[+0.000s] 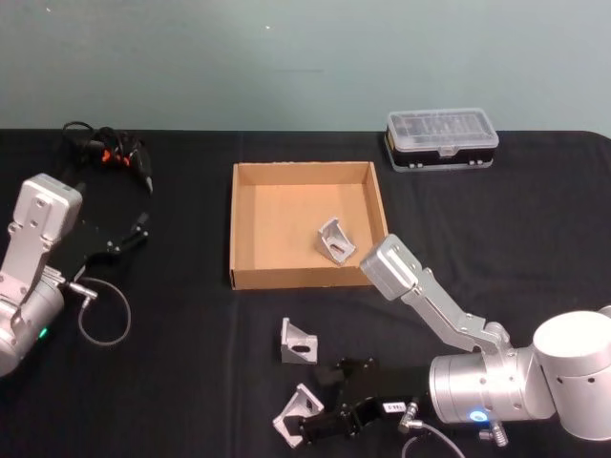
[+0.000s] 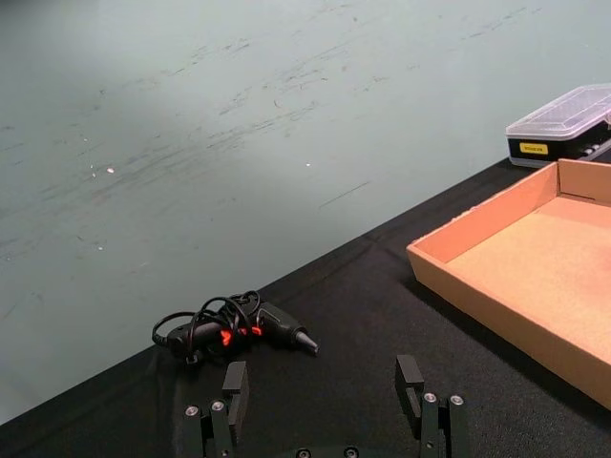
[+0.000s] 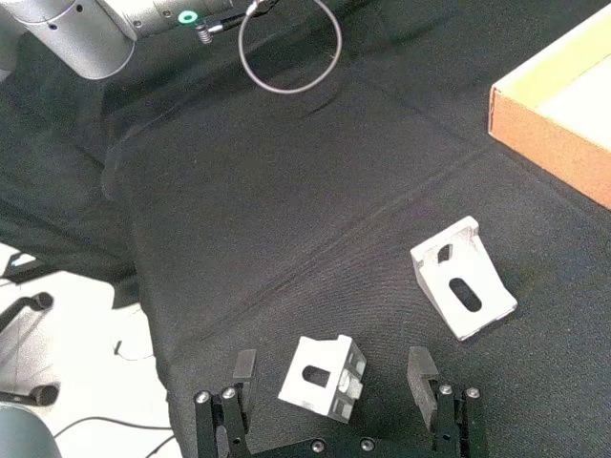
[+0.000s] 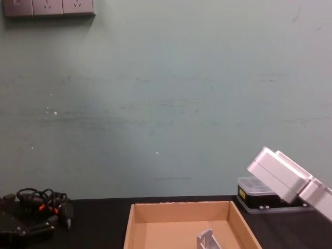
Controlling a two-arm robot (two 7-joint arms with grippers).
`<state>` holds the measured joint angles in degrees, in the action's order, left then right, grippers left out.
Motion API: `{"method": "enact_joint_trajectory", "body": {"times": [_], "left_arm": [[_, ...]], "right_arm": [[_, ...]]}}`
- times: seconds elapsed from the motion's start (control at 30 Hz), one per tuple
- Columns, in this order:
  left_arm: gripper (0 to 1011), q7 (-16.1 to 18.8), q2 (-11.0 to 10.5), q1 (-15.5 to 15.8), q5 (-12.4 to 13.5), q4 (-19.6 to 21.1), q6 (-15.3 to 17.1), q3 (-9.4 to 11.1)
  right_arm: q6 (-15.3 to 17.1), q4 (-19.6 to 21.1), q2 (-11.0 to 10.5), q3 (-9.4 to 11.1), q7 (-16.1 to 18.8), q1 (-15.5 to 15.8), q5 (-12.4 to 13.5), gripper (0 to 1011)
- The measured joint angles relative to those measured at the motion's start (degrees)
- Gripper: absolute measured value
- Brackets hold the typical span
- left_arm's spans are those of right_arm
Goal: Use one hand to pick up the angle iron from the table and place it into the box.
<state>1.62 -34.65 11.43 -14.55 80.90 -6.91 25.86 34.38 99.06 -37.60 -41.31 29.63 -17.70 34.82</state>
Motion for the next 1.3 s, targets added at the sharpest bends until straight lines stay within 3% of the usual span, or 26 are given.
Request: {"method": "enact_joint_trajectory", "body": {"times": [0.2, 0.33, 0.5, 0.7, 0.77, 0.83, 1.17, 1.3], "left_arm": [[1011, 0.0, 0.0, 0.0, 0.0, 0.0, 0.0, 0.0], [1011, 0.0, 0.0, 0.0, 0.0, 0.0, 0.0, 0.0], [1011, 0.0, 0.0, 0.0, 0.0, 0.0, 0.0, 0.0], [1011, 0.0, 0.0, 0.0, 0.0, 0.0, 0.0, 0.0], [1011, 0.0, 0.0, 0.0, 0.0, 0.0, 0.0, 0.0], [1011, 0.0, 0.0, 0.0, 0.0, 0.0, 0.0, 0.0], [1012, 0.0, 0.0, 0.0, 0.0, 0.0, 0.0, 0.0], [1011, 0.0, 0.0, 0.0, 0.0, 0.0, 0.0, 0.0]], "right_arm": [[-0.5, -0.3, -0.1, -0.6, 0.0, -0.4, 0.2, 990], [-0.9, -0.5, -0.1, -0.8, 0.1, -0.5, 0.4, 907], [-1.4, -0.8, -0.2, -1.3, 0.5, -0.9, 0.5, 787], [-1.9, -1.0, -0.4, -2.0, 1.3, -1.4, 0.4, 567], [-2.0, -1.0, -0.4, -2.1, 1.4, -1.5, 0.4, 548], [-2.1, -1.0, -0.5, -2.2, 1.5, -1.6, 0.4, 447], [-2.2, -1.0, -0.7, -2.9, 1.7, -2.0, 0.2, 127], [-2.3, -0.9, -0.8, -3.2, 1.9, -2.2, -0.1, 78]]}}
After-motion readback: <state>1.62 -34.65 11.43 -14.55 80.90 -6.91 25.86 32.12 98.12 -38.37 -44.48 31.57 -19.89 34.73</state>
